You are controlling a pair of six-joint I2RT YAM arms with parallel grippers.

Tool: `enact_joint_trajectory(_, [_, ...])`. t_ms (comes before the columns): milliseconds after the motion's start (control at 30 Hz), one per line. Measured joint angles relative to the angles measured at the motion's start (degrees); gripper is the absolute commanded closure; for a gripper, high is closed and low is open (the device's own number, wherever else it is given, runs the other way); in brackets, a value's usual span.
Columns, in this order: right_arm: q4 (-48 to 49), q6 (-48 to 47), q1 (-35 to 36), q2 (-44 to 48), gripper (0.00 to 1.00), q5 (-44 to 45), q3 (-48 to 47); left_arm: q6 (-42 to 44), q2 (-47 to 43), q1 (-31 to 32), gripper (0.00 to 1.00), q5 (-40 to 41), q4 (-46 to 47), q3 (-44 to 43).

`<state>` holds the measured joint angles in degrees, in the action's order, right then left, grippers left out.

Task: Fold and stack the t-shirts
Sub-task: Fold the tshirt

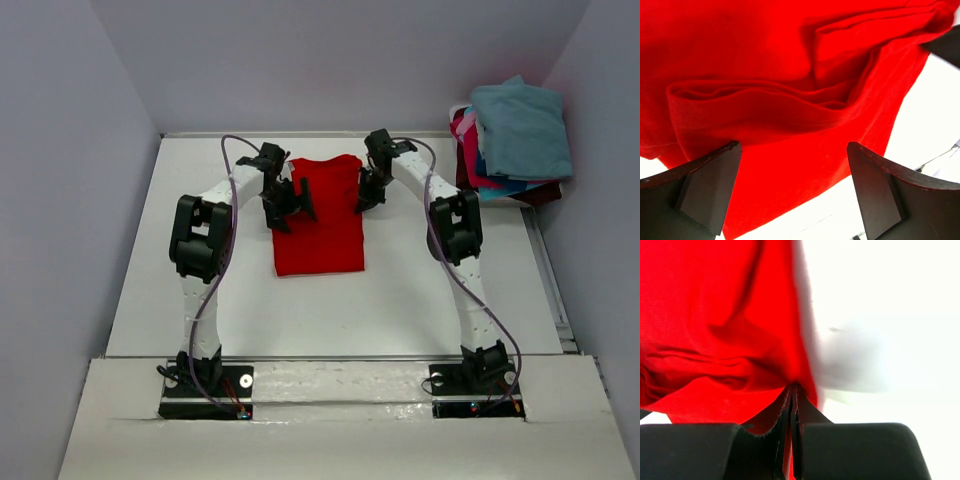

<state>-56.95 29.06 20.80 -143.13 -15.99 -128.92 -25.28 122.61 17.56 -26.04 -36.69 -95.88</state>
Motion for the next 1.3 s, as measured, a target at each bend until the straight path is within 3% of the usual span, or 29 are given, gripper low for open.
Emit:
enact_joint_trajectory(300, [0.0,-0.6,-0.9,0.0,0.93,0.3,0.0,-0.1,0.0,-0.8,0.01,0.6,0.2,1.9])
enact_joint_trajectory(533, [0.1,-0.7,-0.9,0.4,0.67,0.7,0.3,-0.1,-0.7,-1.3,0.01,2.6,-0.1,2.2])
enact_joint_trajectory(567, [0.2,-0.9,-0.9,0.9,0.61,0.8,0.7,-0.1,-0.7,-1.3,0.01,3.1,-0.4,2.0])
enact_joint_trajectory(633, [0.2,-0.6,-0.9,2.1,0.37,1.4,1.1,0.0,-0.7,-1.3,0.01,4.5,-1.1,1.3])
enact_joint_trajectory(667, [0.2,-0.4,-0.9,3.1,0.01,1.5,1.2,0.0,-0.7,-1.3,0.01,5.4,-1.3,0.8])
enact_joint_trajectory(800, [1.1,-0.3,-0.9,8.2,0.00,1.3,3.1,0.2,-1.3,-1.3,0.01,7.1,-1.6,-0.2])
enact_joint_trajectory(967, [2.6,-0.4,-0.8,17.7,0.00,0.4,13.9,0.2,-5.1,-1.4,0.01,8.3,-2.1,0.8])
enact_joint_trajectory(1300, [9.6,0.7,1.1,28.4,0.00,-5.5,43.2,-1.7,-20.4,-1.5,0.01,7.1,0.8,19.5])
